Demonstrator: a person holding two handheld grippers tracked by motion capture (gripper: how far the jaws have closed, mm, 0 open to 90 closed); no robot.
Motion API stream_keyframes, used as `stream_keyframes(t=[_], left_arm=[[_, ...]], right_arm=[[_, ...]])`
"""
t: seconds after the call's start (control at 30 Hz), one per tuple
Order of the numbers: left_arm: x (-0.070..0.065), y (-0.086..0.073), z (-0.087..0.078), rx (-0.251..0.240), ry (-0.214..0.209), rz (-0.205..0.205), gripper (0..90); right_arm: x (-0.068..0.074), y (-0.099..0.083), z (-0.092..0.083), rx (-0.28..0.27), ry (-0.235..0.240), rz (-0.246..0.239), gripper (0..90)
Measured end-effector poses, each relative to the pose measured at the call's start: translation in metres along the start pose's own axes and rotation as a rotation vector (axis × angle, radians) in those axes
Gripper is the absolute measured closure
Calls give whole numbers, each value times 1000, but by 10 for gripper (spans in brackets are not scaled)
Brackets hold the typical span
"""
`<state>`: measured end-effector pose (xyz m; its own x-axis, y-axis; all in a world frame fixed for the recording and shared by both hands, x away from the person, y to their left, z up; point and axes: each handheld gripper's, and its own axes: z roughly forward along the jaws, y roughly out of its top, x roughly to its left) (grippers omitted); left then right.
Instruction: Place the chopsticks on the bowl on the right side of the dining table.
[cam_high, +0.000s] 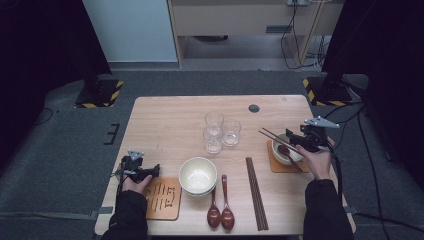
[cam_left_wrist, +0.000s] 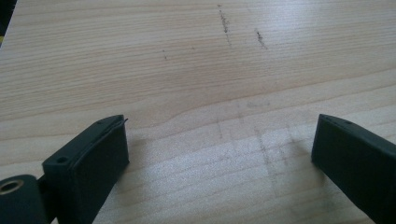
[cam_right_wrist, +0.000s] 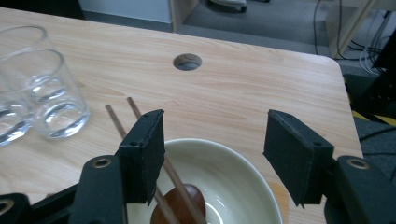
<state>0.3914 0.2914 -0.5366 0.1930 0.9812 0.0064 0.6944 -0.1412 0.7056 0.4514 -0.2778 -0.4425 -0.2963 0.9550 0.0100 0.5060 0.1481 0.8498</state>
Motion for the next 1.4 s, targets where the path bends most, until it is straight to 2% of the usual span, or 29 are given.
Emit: stream_keyframes(t=[0.1,0.23,0.5,1.0,1.4], left_arm=[[0,0,0,0,0,0,28],[0,0,0,0,0,0,28],[0,0,0,0,0,0,28],[0,0,0,0,0,0,28],[0,0,0,0,0,0,28]], right_arm=[[0,-2,6,10,-15,9,373],[1,-3,12,27,-32,10,432],[1,-11,21,79,-33,17,506],[0,-15,27,120,-23,23,498],[5,-14,26,137,13,-6,481]])
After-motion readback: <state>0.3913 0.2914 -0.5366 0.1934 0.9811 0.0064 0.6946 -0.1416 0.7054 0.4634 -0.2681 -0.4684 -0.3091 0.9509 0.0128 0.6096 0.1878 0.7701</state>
